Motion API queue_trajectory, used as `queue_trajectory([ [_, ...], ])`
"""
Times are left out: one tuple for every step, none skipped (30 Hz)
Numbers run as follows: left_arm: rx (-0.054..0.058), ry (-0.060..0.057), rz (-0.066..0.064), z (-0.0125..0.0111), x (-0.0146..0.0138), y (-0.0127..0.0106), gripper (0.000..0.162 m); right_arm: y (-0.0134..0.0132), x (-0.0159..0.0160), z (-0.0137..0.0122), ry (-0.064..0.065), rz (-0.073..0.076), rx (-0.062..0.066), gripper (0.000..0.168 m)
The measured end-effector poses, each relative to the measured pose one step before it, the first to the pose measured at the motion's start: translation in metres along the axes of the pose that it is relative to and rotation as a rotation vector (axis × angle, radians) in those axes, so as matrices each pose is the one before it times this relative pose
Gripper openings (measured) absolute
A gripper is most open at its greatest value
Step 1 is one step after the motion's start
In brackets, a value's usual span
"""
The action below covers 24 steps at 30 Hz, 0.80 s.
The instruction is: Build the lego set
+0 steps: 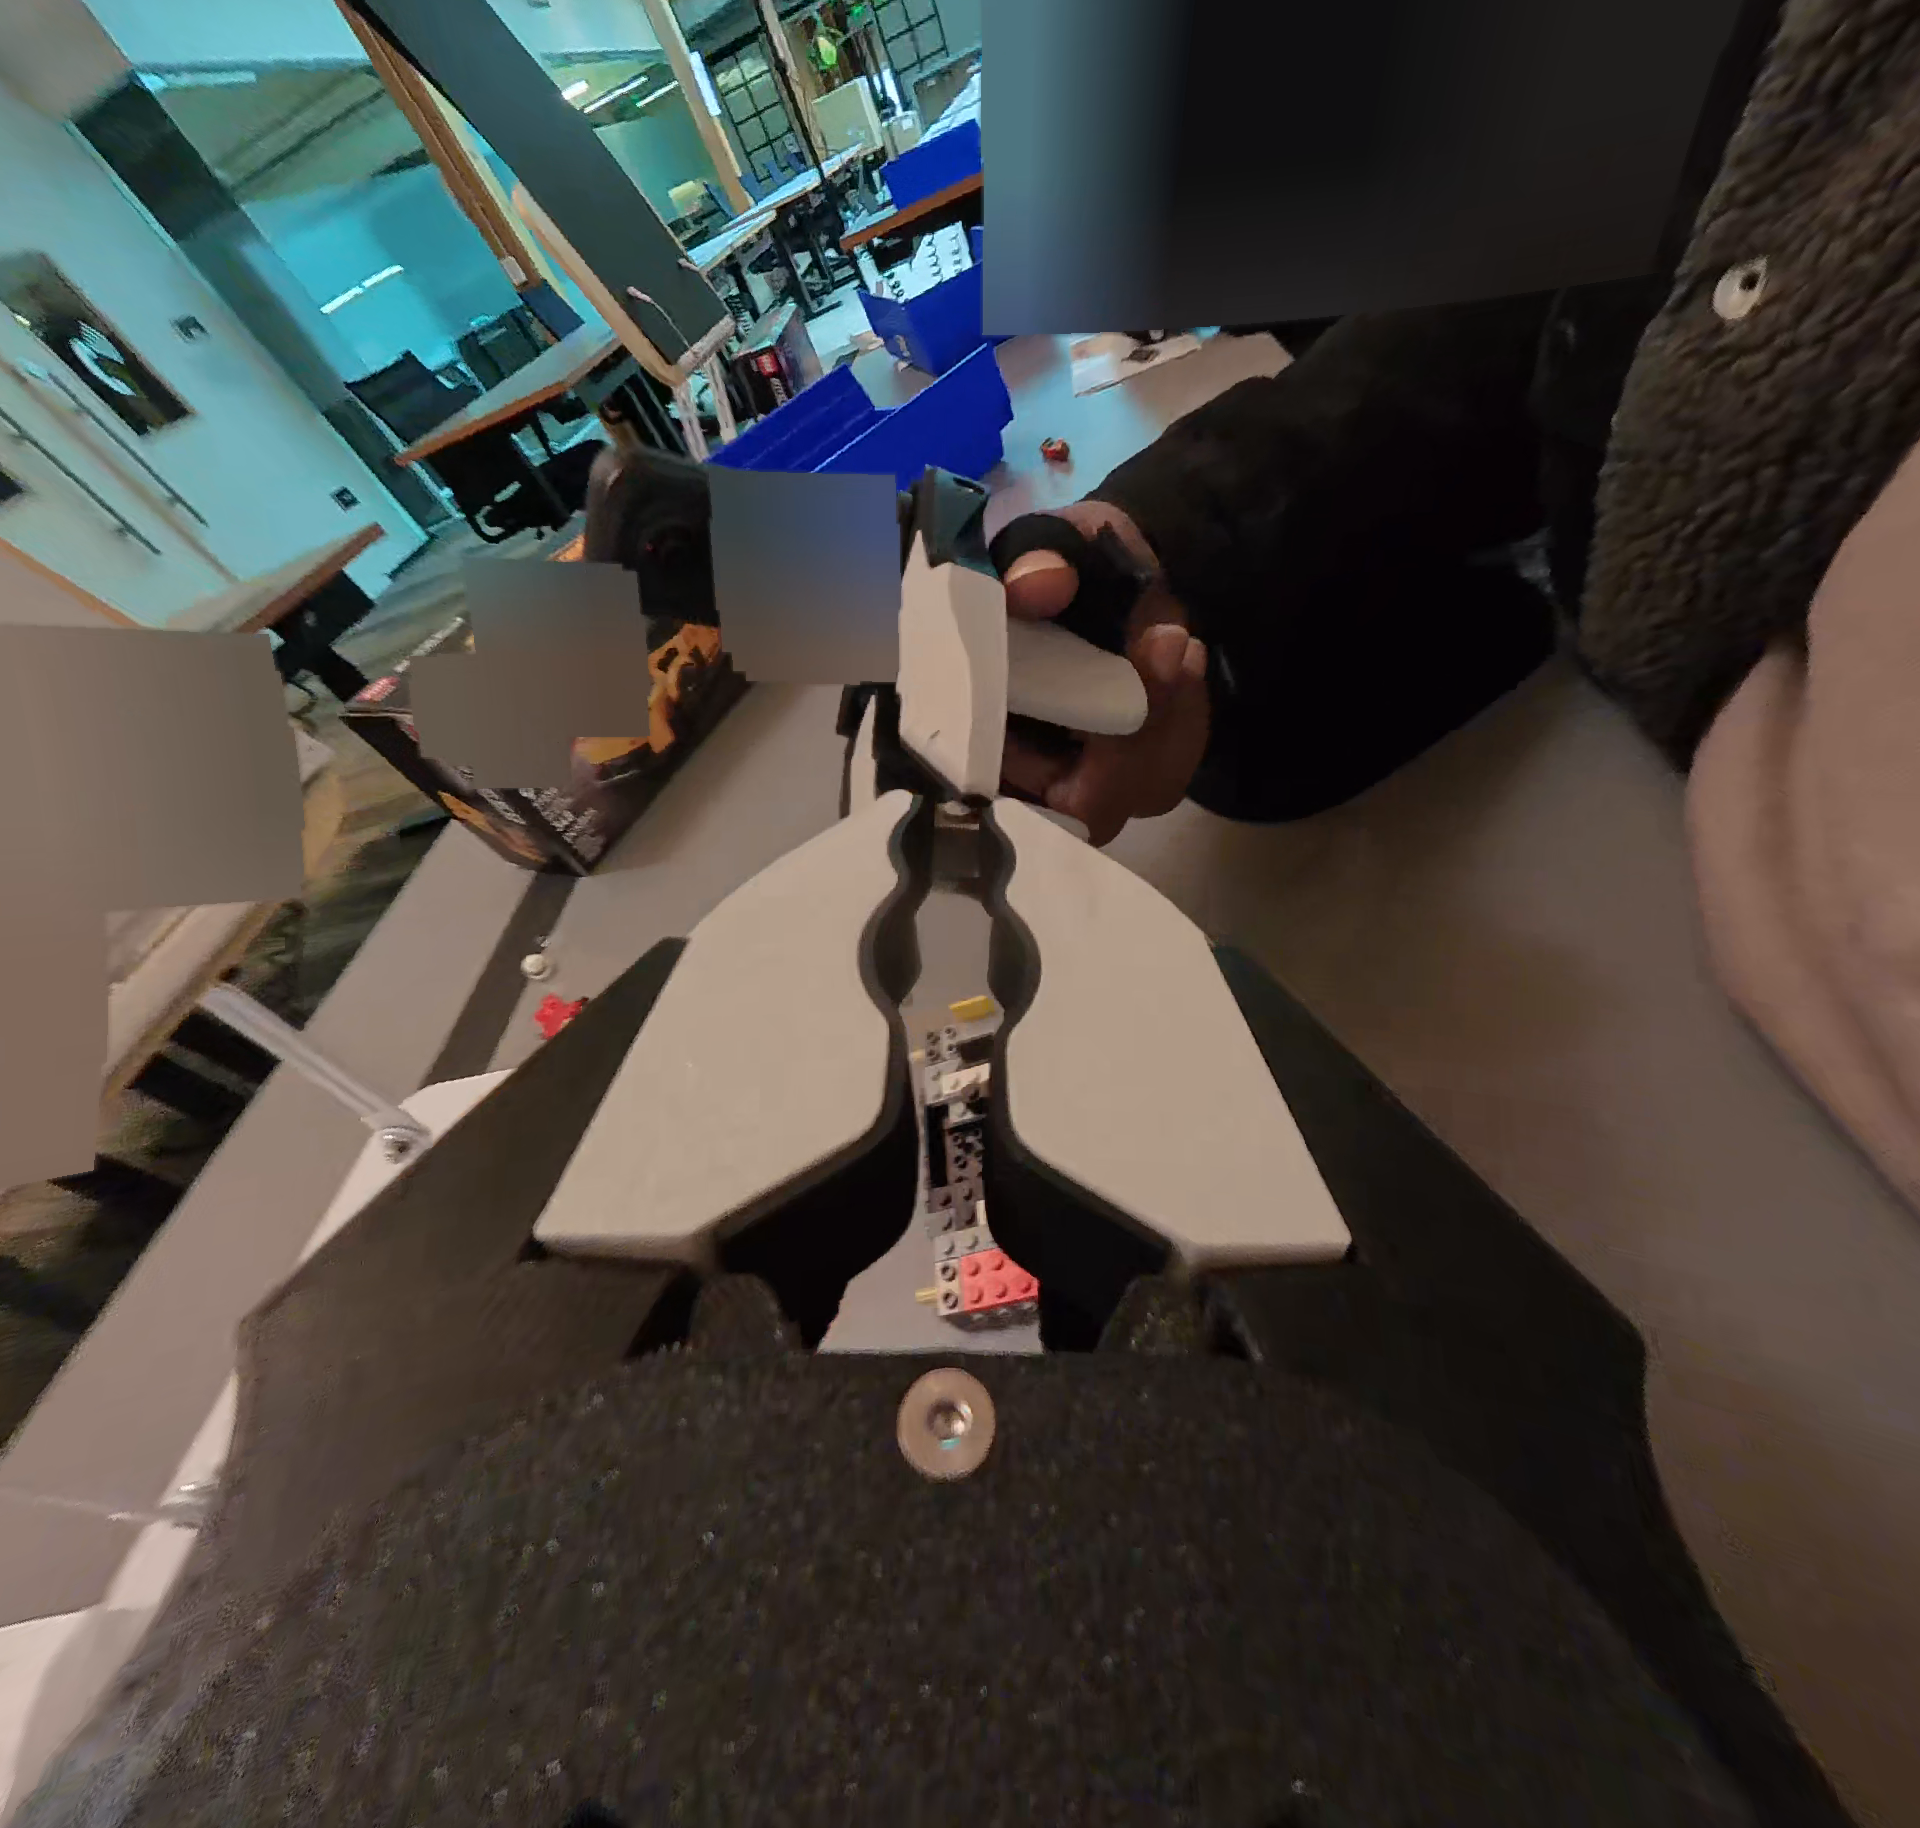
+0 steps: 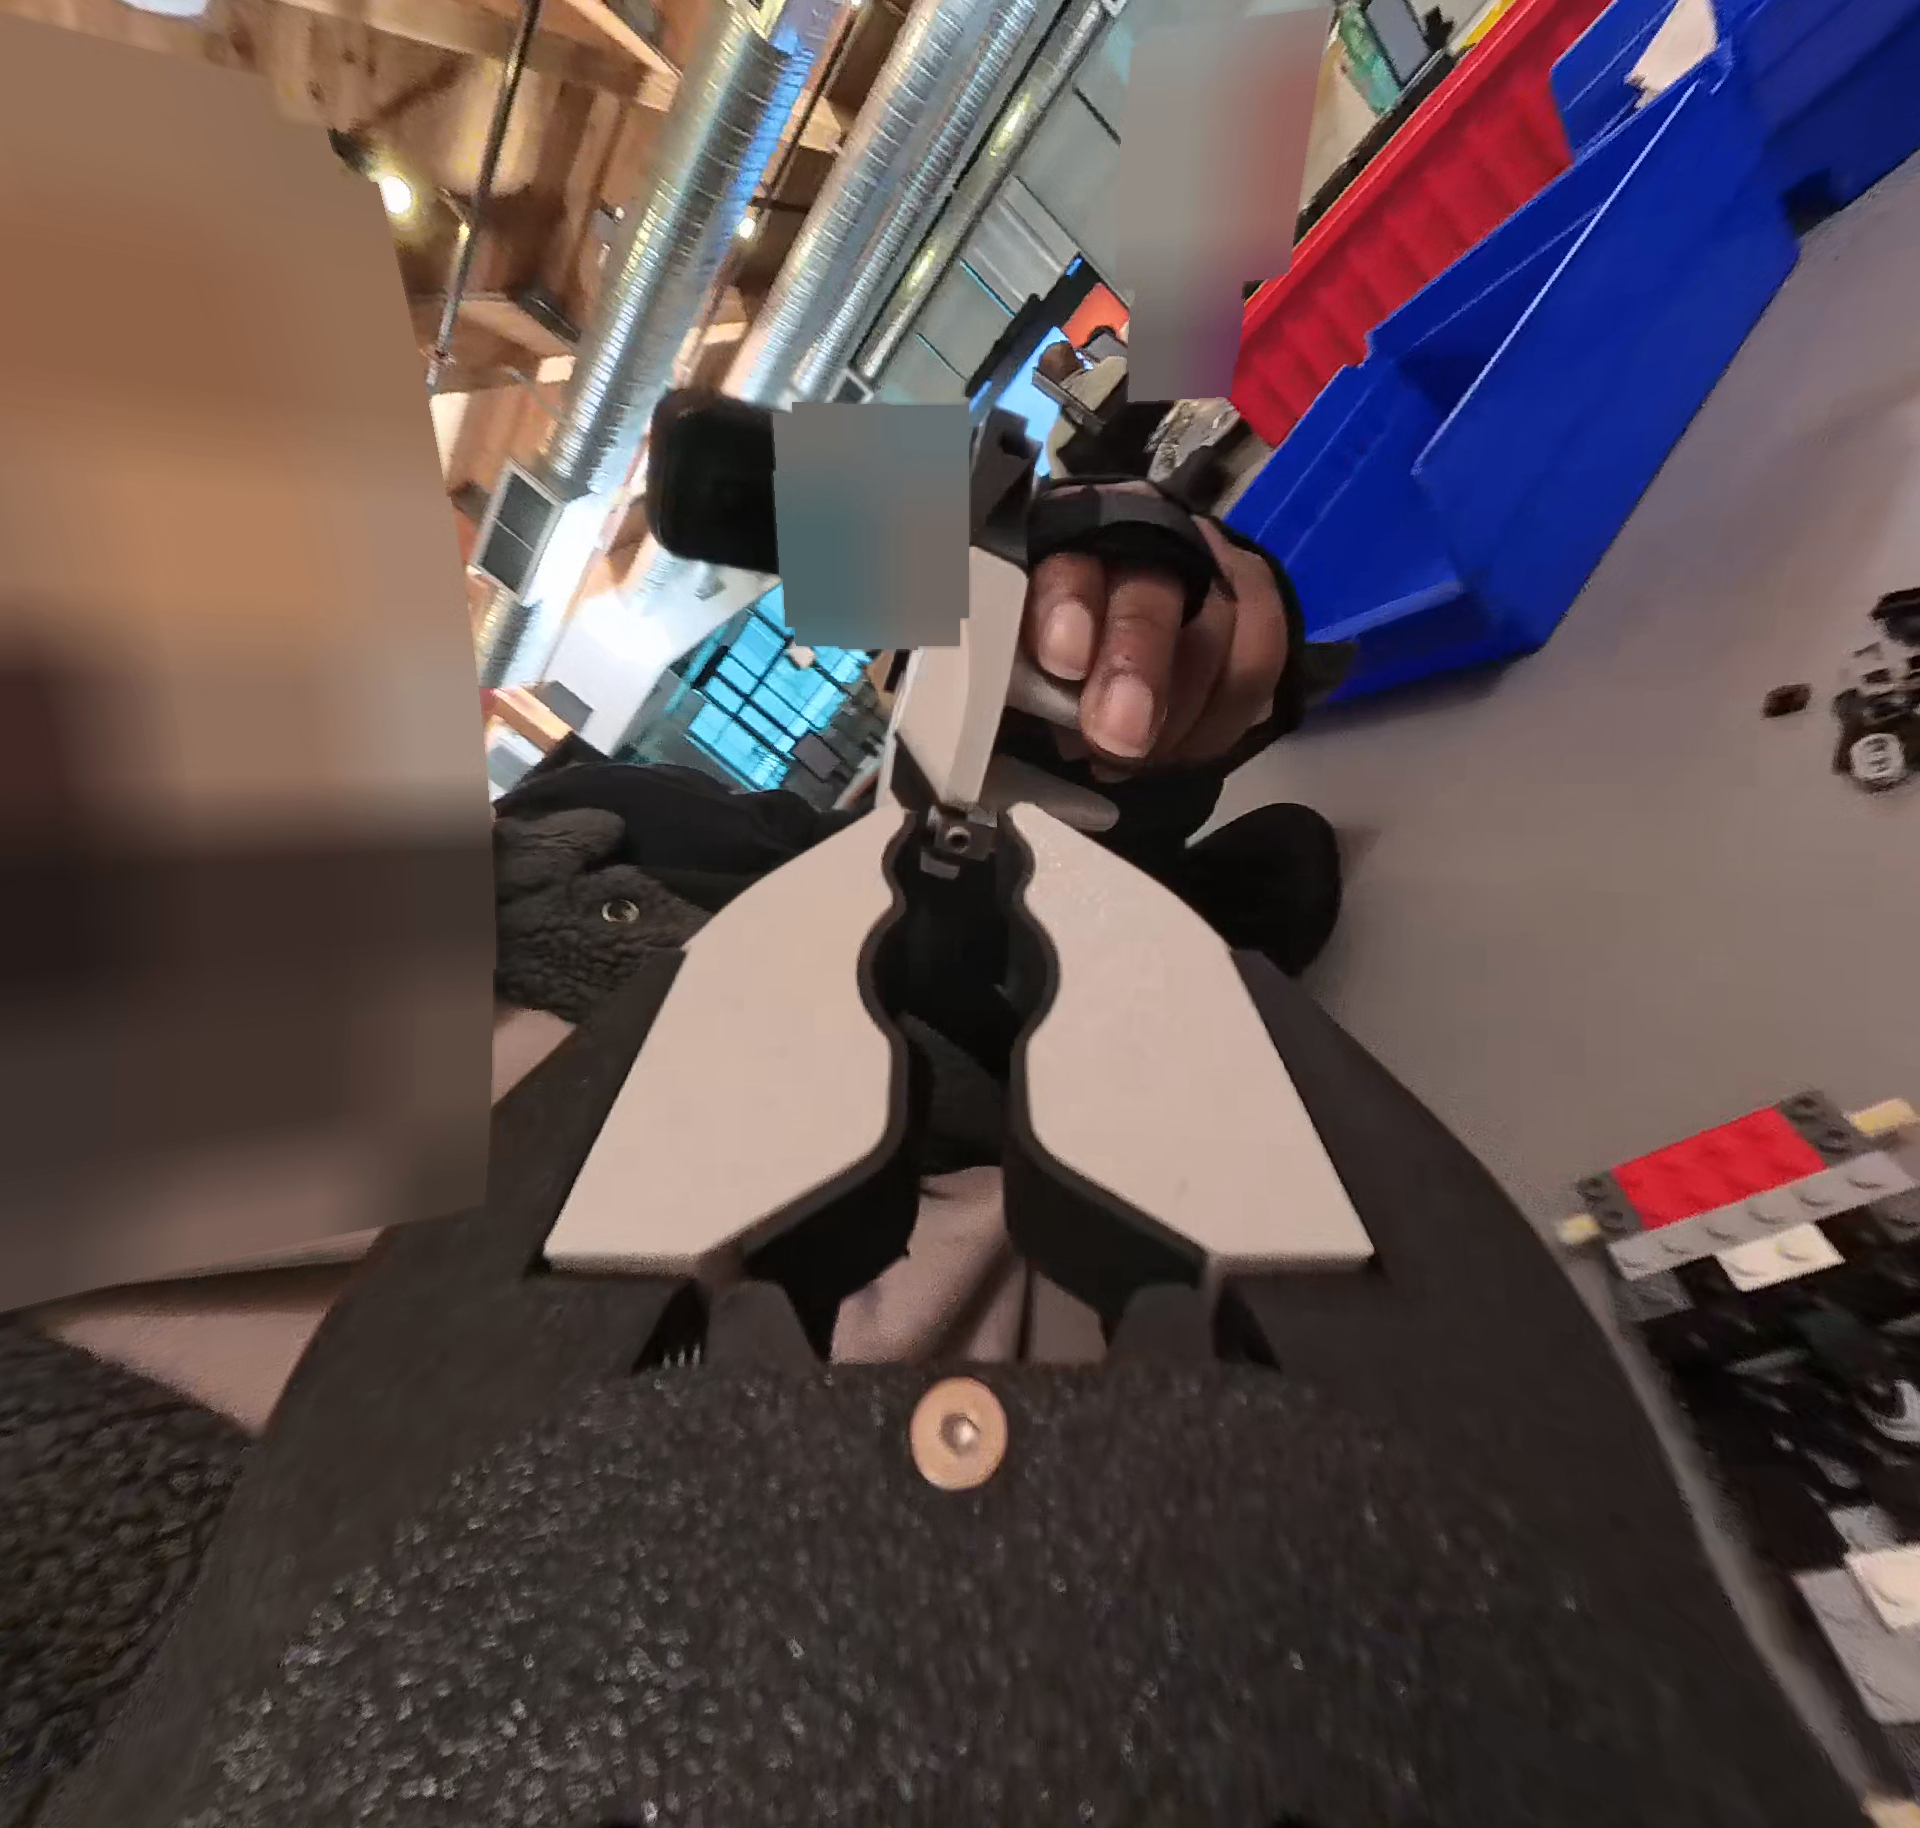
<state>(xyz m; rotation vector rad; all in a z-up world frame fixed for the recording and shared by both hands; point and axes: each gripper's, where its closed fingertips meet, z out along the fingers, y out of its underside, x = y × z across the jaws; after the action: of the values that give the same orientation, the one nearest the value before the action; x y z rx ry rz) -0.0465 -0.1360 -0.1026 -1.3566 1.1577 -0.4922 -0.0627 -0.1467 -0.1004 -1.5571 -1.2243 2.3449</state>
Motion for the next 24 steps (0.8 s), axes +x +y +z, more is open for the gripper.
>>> queue_trajectory([
  [-0.0068, -0.0151, 0.0287, 0.00005, -0.00043, 0.00009, 0.007, -0.00045, 0.00012, -0.00007, -0.0141, 0.0228, 0.0052, 0.012],
  [-0.0114, -0.0107, 0.0217, 0.00024, -0.00009, 0.00112, 0.008, -0.00002, 0.00116, -0.00032, -0.0043, 0.0154, 0.0002, 0.011],
  [-0.0172, -0.0088, 0.0161, 0.00044, -0.00009, 0.0023, 0.008, 0.0006, 0.00225, -0.00055, 0.0095, 0.0048, -0.0066, 0.011],
  [-0.0148, -0.0143, 0.0108, 0.00047, -0.00097, 0.00234, 0.008, -0.00043, 0.00255, -0.00103, 0.0173, -0.0068, -0.0041, 0.011],
  [-0.0117, -0.0123, 0.0016, 0.00053, -0.00108, 0.00246, 0.007, -0.00029, 0.00247, -0.00115, 0.0202, -0.0175, -0.0146, 0.011],
  [-0.0159, -0.0133, -0.0069, -0.00021, -0.00214, 0.00343, 0.008, -0.0008, 0.00389, -0.00283, 0.0278, -0.0262, -0.026, 0.011],
  [-0.0177, -0.0269, -0.0115, -0.00226, -0.00517, 0.0038, 0.008, -0.00367, 0.00805, -0.00658, 0.0486, -0.0334, -0.023, 0.011],
  [-0.0081, -0.0317, -0.0224, -0.00474, -0.00705, 0.00266, 0.008, -0.00543, 0.01321, -0.01035, 0.067, -0.0314, -0.0221, 0.011],
  [-0.0038, -0.0283, -0.0371, -0.00643, -0.00738, 0.00211, 0.007, -0.00256, 0.01883, -0.01199, 0.084, -0.031, -0.0473, 0.011],
  [-0.0102, -0.0326, -0.0388, -0.00721, -0.00808, 0.00321, 0.006, 0.00301, 0.02337, -0.01156, 0.0924, -0.0335, -0.0784, 0.011],
  [-0.0169, -0.043, -0.028, -0.0072, -0.00867, 0.00454, 0.005, 0.00738, 0.02582, -0.00937, 0.0873, -0.0153, -0.0902, 0.011],
  [-0.0157, -0.0433, -0.0182, -0.0069, -0.00769, 0.00498, 0.004, 0.00852, 0.02183, -0.00582, 0.0492, 0.0153, -0.0794, 0.011],
  [-0.0107, -0.0326, -0.0191, -0.00644, -0.00564, 0.00459, 0.003, 0.00746, 0.01183, -0.00214, -0.0146, 0.0375, -0.0658, 0.011],
  [-0.0106, -0.0279, -0.0238, -0.00577, -0.00449, 0.00464, 0.002, 0.0057, 0.01084, -0.00006, -0.0016, 0.0262, -0.0532, 0.011],
  [-0.0129, -0.0228, -0.0196, -0.00535, -0.00329, 0.00499, 0.002, 0.00579, 0.01335, 0.00114, 0.0383, -0.0058, -0.0581, 0.011],
  [-0.0113, -0.0189, -0.0123, -0.00508, -0.00208, 0.00466, 0.003, 0.00502, 0.01232, 0.00174, 0.0427, -0.0217, -0.0555, 0.011],
  [-0.0098, -0.0187, -0.0058, -0.00514, -0.00175, 0.00439, 0.002, 0.00287, 0.00751, 0.00216, 0.0165, -0.0102, -0.0415, 0.011],
  [-0.0162, -0.0254, -0.0042, -0.00489, -0.0027, 0.00494, 0.002, 0.00098, 0.00434, 0.00239, 0.0059, -0.013, -0.028, 0.011],
  [-0.0206, -0.0258, -0.0027, -0.00501, -0.00305, 0.00533, 0.002, 0.00323, 0.00588, 0.00245, 0.031, -0.0354, -0.0427, 0.011],
  [-0.0183, -0.024, -0.0032, -0.00511, -0.00317, 0.00486, 0.002, 0.00434, 0.00527, 0.00265, 0.0377, -0.05, -0.0453, 0.011],
  [-0.0167, -0.0235, -0.005, -0.00551, -0.00359, 0.00429, 0.002, 0.00414, 0.00048, 0.00277, 0.0107, -0.0409, -0.0375, 0.011],
  [-0.0203, -0.0266, -0.0061, -0.00583, -0.00477, 0.00466, 0.002, 0.00308, -0.00277, 0.00261, -0.0073, -0.0282, -0.0272, 0.012],
  [-0.0241, -0.031, -0.0051, -0.00626, -0.00638, 0.00523, 0.001, 0.0024, -0.00249, 0.00239, 0.0018, -0.0298, -0.0203, 0.013],
  [-0.0245, -0.0343, -0.0035, -0.00663, -0.00773, 0.0053, 0.001, 0.0025, -0.00233, 0.00232, 0.0094, -0.0361, -0.0196, 0.014],
])
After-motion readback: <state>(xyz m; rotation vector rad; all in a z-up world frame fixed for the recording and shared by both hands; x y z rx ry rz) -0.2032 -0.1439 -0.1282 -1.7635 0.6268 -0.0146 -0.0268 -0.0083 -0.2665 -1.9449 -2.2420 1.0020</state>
